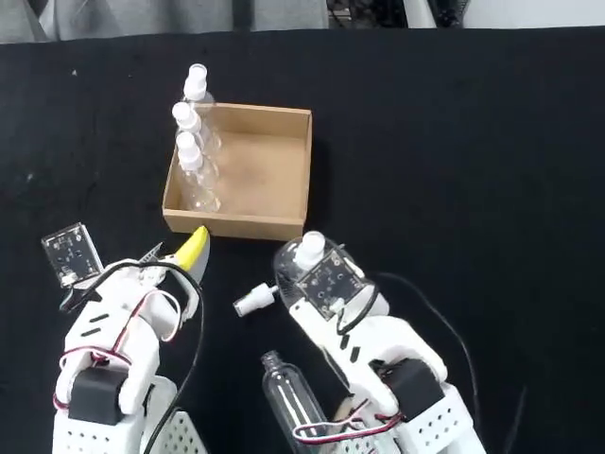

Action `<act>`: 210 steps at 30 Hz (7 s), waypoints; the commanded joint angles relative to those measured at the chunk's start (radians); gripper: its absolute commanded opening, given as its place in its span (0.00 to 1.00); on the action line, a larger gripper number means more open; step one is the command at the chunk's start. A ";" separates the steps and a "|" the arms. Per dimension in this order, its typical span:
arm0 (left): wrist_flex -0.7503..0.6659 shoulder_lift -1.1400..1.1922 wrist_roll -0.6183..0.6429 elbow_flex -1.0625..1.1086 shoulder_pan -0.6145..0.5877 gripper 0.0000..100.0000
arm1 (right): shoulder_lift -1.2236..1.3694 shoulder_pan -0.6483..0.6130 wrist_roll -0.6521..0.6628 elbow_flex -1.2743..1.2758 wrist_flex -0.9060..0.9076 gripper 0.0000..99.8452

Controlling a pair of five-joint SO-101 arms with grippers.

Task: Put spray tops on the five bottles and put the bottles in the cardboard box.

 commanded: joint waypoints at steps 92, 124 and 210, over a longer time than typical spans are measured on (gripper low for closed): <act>-0.299 -0.002 -0.150 0.351 -0.091 0.21 | 1.228 0.180 0.021 -0.918 -0.396 0.11; -0.298 -0.002 -0.152 0.351 -0.091 0.21 | 1.949 0.253 0.021 -1.480 -0.399 0.11; -0.296 0.000 -0.152 0.351 -0.091 0.21 | 2.087 0.207 0.026 -1.426 -0.474 0.30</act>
